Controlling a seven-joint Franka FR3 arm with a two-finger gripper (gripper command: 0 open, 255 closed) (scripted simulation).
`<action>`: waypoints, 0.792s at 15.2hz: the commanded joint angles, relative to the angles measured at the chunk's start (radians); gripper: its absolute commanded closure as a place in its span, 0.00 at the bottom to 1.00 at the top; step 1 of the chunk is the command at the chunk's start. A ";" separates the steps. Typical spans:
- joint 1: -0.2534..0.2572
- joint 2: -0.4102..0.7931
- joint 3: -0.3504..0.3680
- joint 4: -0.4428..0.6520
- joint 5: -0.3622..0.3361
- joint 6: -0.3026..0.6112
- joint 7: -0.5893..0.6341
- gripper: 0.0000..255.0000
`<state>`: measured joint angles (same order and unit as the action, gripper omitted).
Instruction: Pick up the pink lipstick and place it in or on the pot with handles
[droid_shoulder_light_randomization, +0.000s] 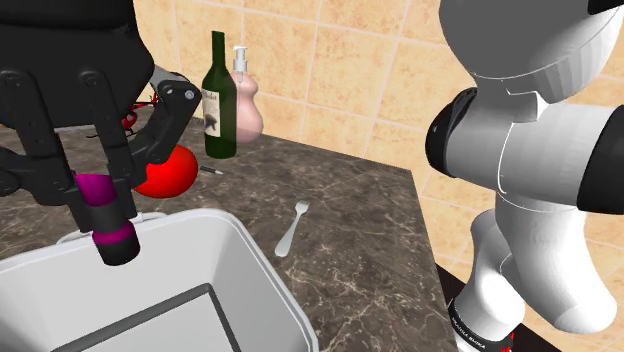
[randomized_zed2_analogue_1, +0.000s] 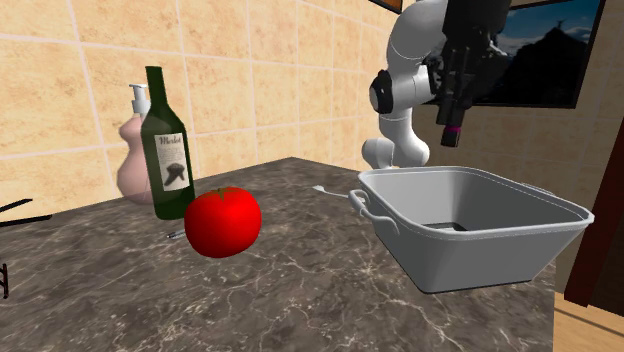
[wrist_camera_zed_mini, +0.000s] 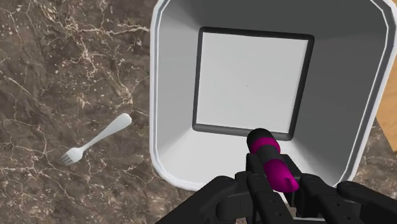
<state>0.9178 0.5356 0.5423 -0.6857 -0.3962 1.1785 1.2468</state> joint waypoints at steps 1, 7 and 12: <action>0.006 -0.009 0.006 -0.038 0.005 0.022 0.028 1.00; -0.097 -0.121 0.031 -0.315 0.070 0.183 0.048 1.00; -0.140 -0.170 0.035 -0.461 0.100 0.282 0.054 1.00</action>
<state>0.7863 0.3787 0.5757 -1.1107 -0.3041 1.4365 1.2970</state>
